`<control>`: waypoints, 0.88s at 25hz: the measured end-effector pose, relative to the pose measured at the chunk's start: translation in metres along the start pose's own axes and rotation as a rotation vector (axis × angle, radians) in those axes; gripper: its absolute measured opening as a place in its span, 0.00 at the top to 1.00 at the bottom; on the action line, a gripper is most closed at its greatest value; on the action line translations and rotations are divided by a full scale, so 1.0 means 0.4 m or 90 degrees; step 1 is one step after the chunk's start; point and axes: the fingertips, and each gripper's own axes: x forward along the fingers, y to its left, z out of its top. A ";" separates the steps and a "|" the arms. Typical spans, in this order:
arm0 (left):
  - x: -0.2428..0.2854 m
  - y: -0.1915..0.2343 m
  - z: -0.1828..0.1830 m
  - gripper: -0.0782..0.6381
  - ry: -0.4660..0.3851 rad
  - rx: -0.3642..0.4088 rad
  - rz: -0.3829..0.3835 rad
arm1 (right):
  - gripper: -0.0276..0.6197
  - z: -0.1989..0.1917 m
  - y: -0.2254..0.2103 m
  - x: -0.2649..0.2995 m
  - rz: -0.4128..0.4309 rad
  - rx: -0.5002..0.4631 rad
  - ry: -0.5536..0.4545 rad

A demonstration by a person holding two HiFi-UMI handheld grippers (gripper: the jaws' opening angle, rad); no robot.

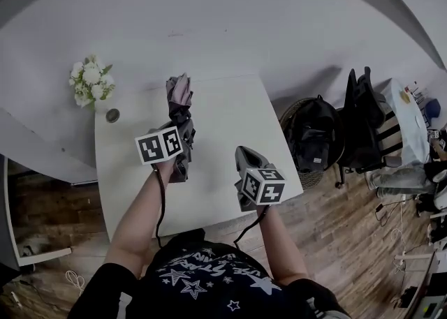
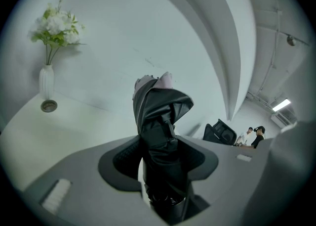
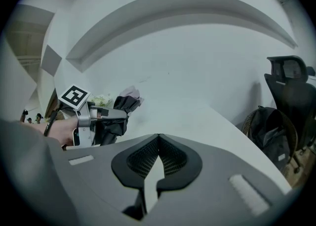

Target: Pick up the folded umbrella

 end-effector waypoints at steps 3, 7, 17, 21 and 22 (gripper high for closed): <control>-0.049 -0.006 -0.008 0.60 -0.013 0.008 -0.005 | 0.93 -0.002 0.024 -0.027 0.009 -0.006 -0.010; -0.114 -0.010 -0.034 0.60 -0.024 0.009 -0.009 | 0.93 -0.013 0.052 -0.066 0.018 -0.014 -0.020; -0.300 -0.048 -0.129 0.60 -0.054 0.017 -0.023 | 0.93 -0.097 0.111 -0.219 0.029 -0.039 -0.032; -0.375 -0.080 -0.189 0.60 -0.056 0.023 -0.031 | 0.93 -0.144 0.111 -0.308 0.023 -0.034 -0.039; -0.393 -0.091 -0.205 0.60 -0.057 0.026 -0.033 | 0.93 -0.157 0.109 -0.331 0.021 -0.031 -0.041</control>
